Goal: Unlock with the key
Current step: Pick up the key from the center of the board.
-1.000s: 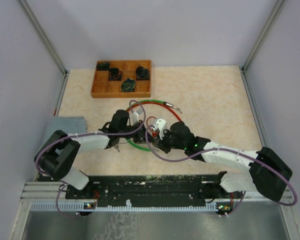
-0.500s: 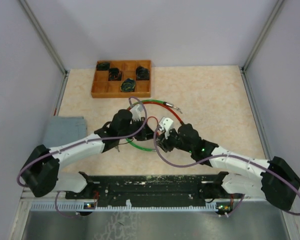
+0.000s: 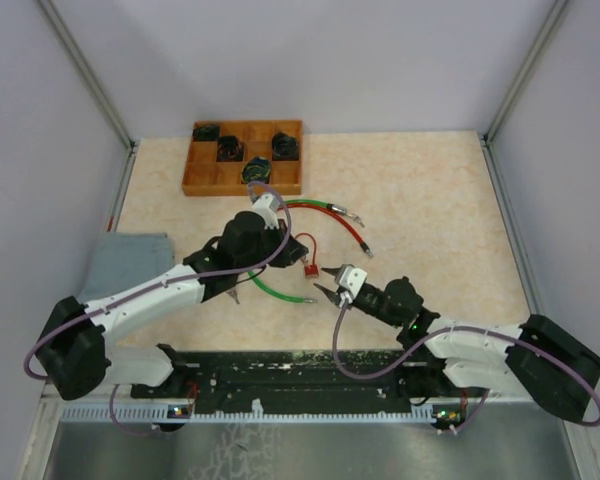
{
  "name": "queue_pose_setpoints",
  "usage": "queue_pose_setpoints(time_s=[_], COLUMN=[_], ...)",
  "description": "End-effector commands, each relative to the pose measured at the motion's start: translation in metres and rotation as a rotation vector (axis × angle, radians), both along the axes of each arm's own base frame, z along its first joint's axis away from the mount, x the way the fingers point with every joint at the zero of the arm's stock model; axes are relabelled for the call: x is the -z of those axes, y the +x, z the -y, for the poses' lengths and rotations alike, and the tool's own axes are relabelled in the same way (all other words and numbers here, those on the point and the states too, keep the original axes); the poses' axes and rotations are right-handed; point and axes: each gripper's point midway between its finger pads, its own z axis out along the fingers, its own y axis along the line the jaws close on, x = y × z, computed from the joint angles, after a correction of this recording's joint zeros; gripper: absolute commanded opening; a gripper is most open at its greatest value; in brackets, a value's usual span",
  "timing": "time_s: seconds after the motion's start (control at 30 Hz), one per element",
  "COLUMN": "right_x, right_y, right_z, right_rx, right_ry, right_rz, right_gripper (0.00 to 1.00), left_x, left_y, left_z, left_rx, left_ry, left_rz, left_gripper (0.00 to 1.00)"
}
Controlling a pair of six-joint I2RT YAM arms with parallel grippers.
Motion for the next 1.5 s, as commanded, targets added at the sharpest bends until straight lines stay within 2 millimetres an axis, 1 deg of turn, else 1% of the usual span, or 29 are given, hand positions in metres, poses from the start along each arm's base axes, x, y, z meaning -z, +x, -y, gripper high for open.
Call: queue_pose_setpoints(time_s=[0.0,0.07,0.17,0.37,0.47,0.5,0.67,0.93,1.2,1.33,1.47], right_x=[-0.062,-0.064,-0.071,-0.069,-0.066,-0.063,-0.055,-0.042,-0.027,-0.025,-0.026], right_y=[-0.003,0.0,0.003,0.013,0.019,0.021,0.031,0.033,0.042,0.045,0.044], right_z=[-0.012,-0.016,-0.017,-0.027,-0.032,-0.034,-0.043,-0.061,-0.059,-0.054,-0.055], right_rx=[-0.058,-0.06,-0.047,-0.008,0.019,0.02,0.054,0.039,0.097,0.126,0.125], right_ry=[0.148,0.144,0.165,0.131,0.112,0.098,0.06,0.006,-0.052,-0.048,-0.038], right_rz=[0.274,0.272,0.297,0.327,0.335,0.331,0.329,0.322,0.311,0.311,0.311], right_gripper=[0.41,0.41,0.4,0.38,0.39,0.38,0.36,0.31,0.26,0.26,0.23], left_x=[-0.007,-0.008,-0.008,0.002,0.006,0.006,0.004,0.006,0.006,0.006,0.005], left_y=[0.007,0.006,0.008,0.011,0.011,0.012,0.013,0.013,0.011,0.01,0.01], left_z=[0.002,0.003,-0.002,-0.01,-0.012,-0.014,-0.018,-0.02,-0.022,-0.022,-0.021], left_rx=[-0.028,-0.023,-0.073,-0.199,-0.243,-0.258,-0.303,-0.333,-0.354,-0.358,-0.358], left_ry=[-0.011,-0.026,-0.031,-0.061,-0.075,-0.078,-0.096,-0.107,-0.135,-0.152,-0.162], left_rz=[0.007,0.011,-0.012,-0.126,-0.169,-0.177,-0.193,-0.214,-0.23,-0.236,-0.239], left_gripper=[0.0,0.0,0.0,0.0,0.0,0.0,0.0,0.0,0.0,0.0,0.0])
